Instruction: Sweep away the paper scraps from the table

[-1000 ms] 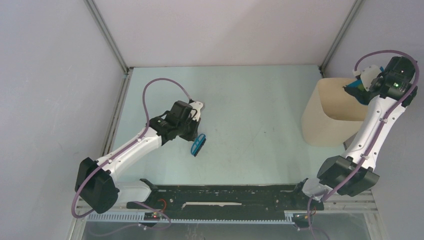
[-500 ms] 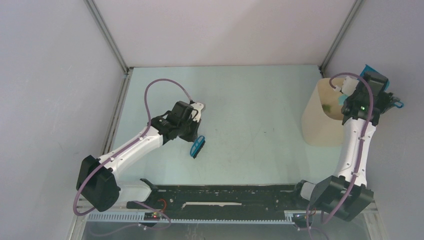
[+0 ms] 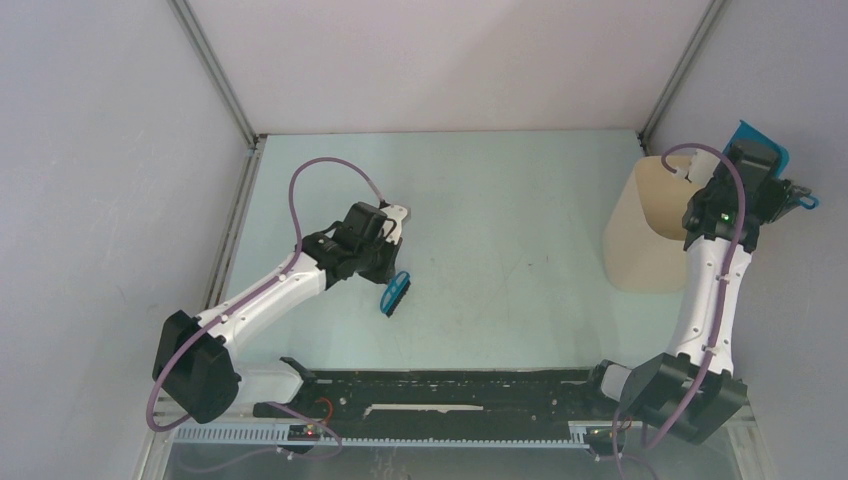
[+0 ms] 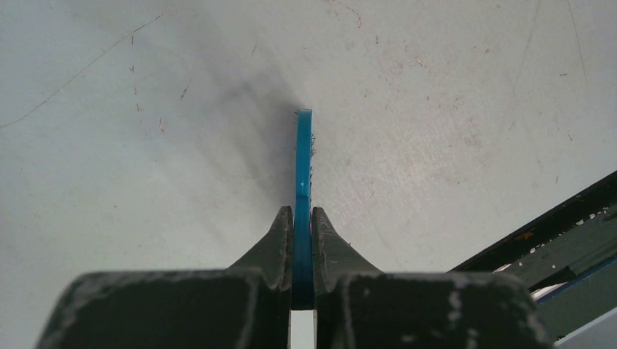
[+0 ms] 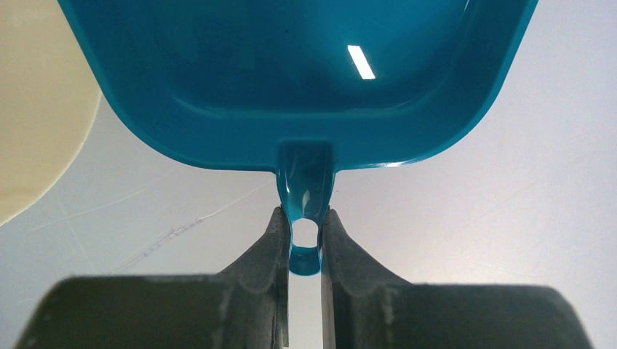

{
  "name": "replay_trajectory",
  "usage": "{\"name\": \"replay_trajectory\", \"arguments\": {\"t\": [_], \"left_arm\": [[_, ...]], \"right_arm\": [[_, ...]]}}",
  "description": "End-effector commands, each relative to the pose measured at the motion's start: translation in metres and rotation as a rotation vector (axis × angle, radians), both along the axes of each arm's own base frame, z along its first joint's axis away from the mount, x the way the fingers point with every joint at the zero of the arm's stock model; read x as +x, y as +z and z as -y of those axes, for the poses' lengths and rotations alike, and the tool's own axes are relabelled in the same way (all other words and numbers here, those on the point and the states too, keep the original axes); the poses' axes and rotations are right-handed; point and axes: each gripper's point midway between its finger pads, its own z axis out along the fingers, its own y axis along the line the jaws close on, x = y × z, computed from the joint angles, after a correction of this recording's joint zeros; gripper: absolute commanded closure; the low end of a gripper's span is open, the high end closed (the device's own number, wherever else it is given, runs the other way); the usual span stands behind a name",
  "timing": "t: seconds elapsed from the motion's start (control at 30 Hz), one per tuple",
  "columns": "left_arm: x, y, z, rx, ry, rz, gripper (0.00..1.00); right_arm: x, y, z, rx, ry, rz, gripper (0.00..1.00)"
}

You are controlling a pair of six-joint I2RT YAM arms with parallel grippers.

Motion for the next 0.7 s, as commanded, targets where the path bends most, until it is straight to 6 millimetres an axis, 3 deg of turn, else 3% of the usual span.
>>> {"name": "replay_trajectory", "arguments": {"t": [0.0, 0.17, 0.3, 0.4, 0.5, 0.67], "left_arm": [[0.003, 0.015, 0.003, -0.027, -0.015, 0.034, 0.99], [0.003, 0.014, 0.003, -0.027, -0.014, 0.032, 0.99], [0.004, 0.013, 0.003, -0.022, -0.013, 0.027, 0.99], [0.004, 0.013, 0.003, -0.022, -0.013, 0.030, 0.99], [0.005, 0.011, 0.003, -0.014, -0.011, 0.024, 0.99], [0.005, 0.008, 0.002, -0.006, -0.008, 0.018, 0.99]], "right_arm": [[-0.013, 0.010, -0.007, 0.004, -0.023, 0.049, 0.88], [-0.012, 0.017, -0.014, 0.017, 0.021, 0.112, 0.88], [-0.006, 0.034, -0.041, 0.033, 0.121, 0.179, 0.87], [0.007, 0.049, -0.075, 0.094, 0.211, 0.235, 0.87], [0.027, 0.049, -0.121, 0.223, 0.305, 0.251, 0.87], [0.054, 0.021, -0.209, 0.424, 0.483, 0.147, 0.87]]}}
